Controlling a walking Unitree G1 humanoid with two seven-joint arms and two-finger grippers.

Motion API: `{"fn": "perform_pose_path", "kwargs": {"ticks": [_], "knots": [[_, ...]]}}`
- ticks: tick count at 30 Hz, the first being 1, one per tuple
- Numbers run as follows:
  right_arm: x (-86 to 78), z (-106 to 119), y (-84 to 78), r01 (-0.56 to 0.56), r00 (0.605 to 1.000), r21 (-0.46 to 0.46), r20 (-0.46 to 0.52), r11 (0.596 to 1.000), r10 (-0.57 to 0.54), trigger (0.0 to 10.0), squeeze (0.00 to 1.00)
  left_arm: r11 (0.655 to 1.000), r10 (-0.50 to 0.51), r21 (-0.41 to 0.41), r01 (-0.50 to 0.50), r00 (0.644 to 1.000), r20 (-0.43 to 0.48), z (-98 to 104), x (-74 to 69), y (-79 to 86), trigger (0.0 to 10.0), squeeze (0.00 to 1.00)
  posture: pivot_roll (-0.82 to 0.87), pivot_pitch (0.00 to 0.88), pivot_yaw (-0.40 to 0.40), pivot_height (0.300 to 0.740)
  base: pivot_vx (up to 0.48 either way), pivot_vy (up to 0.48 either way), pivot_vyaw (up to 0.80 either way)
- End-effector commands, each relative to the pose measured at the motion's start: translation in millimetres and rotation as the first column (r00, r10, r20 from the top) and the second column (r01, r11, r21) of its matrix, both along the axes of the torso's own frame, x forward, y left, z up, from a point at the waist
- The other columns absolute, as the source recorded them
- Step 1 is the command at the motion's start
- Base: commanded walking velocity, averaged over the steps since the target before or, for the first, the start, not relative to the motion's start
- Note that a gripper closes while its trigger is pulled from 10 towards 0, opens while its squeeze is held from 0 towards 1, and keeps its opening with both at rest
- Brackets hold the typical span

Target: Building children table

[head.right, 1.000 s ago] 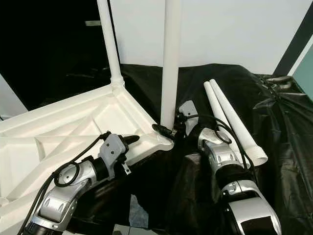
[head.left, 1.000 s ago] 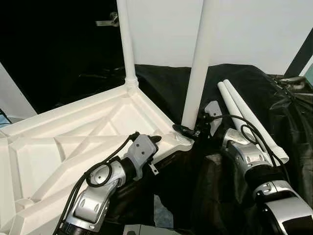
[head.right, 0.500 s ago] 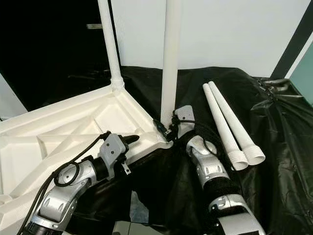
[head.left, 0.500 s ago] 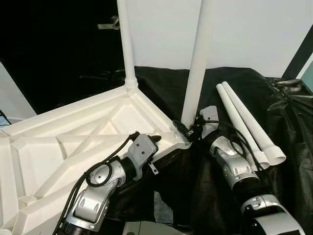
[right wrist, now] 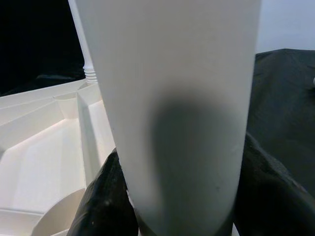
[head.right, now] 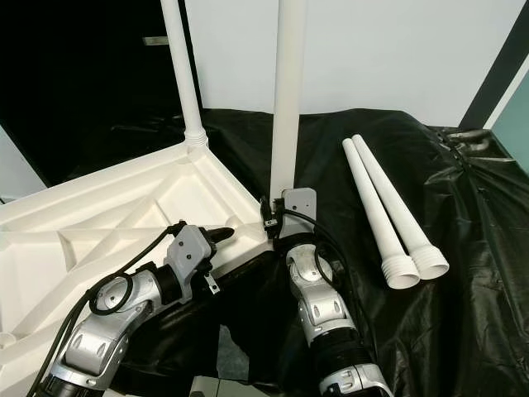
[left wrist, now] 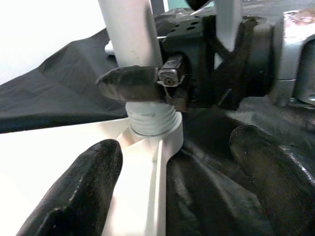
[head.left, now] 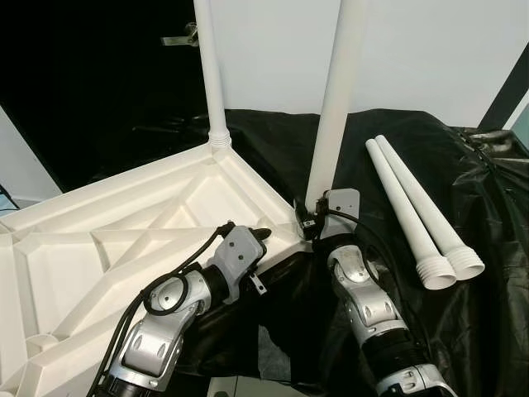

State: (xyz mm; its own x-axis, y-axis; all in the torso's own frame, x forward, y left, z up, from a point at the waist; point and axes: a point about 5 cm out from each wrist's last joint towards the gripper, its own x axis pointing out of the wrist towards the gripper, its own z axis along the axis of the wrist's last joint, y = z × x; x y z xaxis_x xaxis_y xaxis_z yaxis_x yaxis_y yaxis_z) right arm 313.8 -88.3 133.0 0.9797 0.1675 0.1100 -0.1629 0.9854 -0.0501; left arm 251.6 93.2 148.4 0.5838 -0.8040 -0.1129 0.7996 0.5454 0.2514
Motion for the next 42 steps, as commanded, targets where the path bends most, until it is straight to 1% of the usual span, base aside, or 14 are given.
{"fn": "perform_pose_path", "kwargs": {"ticks": [1, 4, 5, 6, 7, 17, 18, 19, 20, 38, 39, 40, 41, 42], "knots": [[-4.0, -15, -3.9, 0.022, 0.997, -0.026, -0.076, 0.999, -0.024, 10.0, 0.00, 0.999, 0.035, 0.011, -0.035, 0.999, -0.005, -2, 0.2, 2.8, 10.0, 0.00, 0.10, 0.000, -0.012, 0.740, 0.000, 0.000, 0.00], [-5.8, -13, -1.3, 0.003, 0.998, -0.008, -0.065, 1.000, -0.004, 10.0, 0.04, 0.999, 0.033, 0.011, -0.033, 0.999, -0.005, -2, -0.8, 2.2, 10.0, 0.00, 0.10, 0.000, -0.011, 0.740, 0.000, 0.000, 0.00], [-6.7, -11, 0.2, -0.018, 0.998, 0.008, -0.056, 1.000, 0.018, 10.0, 0.78, 0.999, 0.031, 0.009, -0.030, 1.000, -0.005, -2, -1.8, 1.5, 10.0, 0.00, 0.10, 0.000, -0.011, 0.740, 0.000, 0.000, 0.00], [-7.4, -10, 1.3, -0.030, 0.998, 0.018, -0.050, 0.999, 0.031, 10.0, 0.78, 1.000, 0.029, 0.009, -0.029, 1.000, -0.005, -1, -2.6, 1.1, 10.0, 0.00, 0.10, 0.000, -0.011, 0.740, 0.000, 0.000, 0.00], [-9.1, -7, 2.5, -0.058, 0.998, 0.018, -0.031, 0.998, 0.059, 10.0, 1.00, 1.000, 0.026, 0.008, -0.026, 1.000, -0.006, -2, -3.2, 0.4, 10.0, 0.00, 0.10, 0.000, -0.010, 0.740, 0.000, 0.000, 0.00], [-17.6, -1, -23.2, -0.218, 0.976, -0.030, 0.013, 0.976, 0.218, 10.0, 1.00, 1.000, 0.006, 0.000, -0.006, 1.000, -0.008, -2, -3.0, -7.1, 10.0, 0.00, 0.09, 0.000, -0.011, 0.740, 0.000, 0.000, 0.00], [-17.3, -1, -28.1, -0.239, 0.971, -0.041, 0.008, 0.970, 0.239, 10.0, 0.73, 1.000, 0.004, 0.000, -0.004, 1.000, -0.008, -2, -2.9, -7.3, 10.0, 0.00, 0.09, 0.000, -0.010, 0.740, 0.000, 0.000, 0.00], [-16.7, -2, -31.7, -0.263, 0.965, -0.050, -0.003, 0.964, 0.263, 10.0, 0.07, 1.000, 0.003, -0.001, -0.003, 1.000, -0.009, -2, -2.7, -7.5, 10.0, 0.00, 0.08, 0.000, -0.009, 0.740, 0.000, 0.000, 0.00], [-14.9, -2, -36.7, -0.289, 0.957, -0.059, -0.008, 0.956, 0.289, 10.0, 0.00, 1.000, 0.000, 0.000, 0.000, 1.000, -0.009, -2, -2.9, -7.6, 10.0, 0.00, 0.08, 0.000, -0.008, 0.740, 0.000, 0.000, 0.00], [23.7, 8, -39.5, -0.595, 0.804, -0.175, -0.115, 0.785, 0.584, 10.0, 0.00, 1.000, -0.009, 0.012, 0.009, 1.000, 0.000, -1, -2.3, -8.3, 10.0, 0.00, 0.10, 0.000, -0.008, 0.740, 0.000, 0.000, 0.00], [26.5, 7, -39.0, -0.605, 0.796, -0.191, -0.129, 0.773, 0.591, 4.7, 0.00, 1.000, -0.009, 0.013, 0.009, 1.000, 0.000, -1, -2.7, -8.7, 10.0, 0.00, 0.11, 0.000, -0.013, 0.740, 0.000, 0.000, 0.00], [26.5, 7, -39.0, -0.605, 0.796, -0.191, -0.129, 0.773, 0.591, 4.7, 0.00, 1.000, -0.009, 0.013, 0.009, 1.000, 0.000, -1, -2.7, -8.7, 10.0, 0.00, 0.11, 0.000, -0.013, 0.740, 0.000, 0.000, 0.00], [27.9, 6, -38.5, -0.617, 0.787, -0.195, -0.134, 0.763, 0.602, 3.4, 0.00, 1.000, -0.010, 0.013, 0.010, 1.000, 0.001, -1, -3.1, -9.0, 10.0, 0.00, 0.11, 0.000, -0.015, 0.740, 0.000, 0.000, 0.00], [29.4, 6, -39.0, -0.622, 0.783, -0.199, -0.140, 0.758, 0.606, 0.0, 0.00, 1.000, -0.007, 0.013, 0.007, 1.000, 0.001, -1, -3.3, -9.1, 10.0, 0.00, 0.11, 0.000, -0.019, 0.740, 0.000, 0.000, 0.00]]}}
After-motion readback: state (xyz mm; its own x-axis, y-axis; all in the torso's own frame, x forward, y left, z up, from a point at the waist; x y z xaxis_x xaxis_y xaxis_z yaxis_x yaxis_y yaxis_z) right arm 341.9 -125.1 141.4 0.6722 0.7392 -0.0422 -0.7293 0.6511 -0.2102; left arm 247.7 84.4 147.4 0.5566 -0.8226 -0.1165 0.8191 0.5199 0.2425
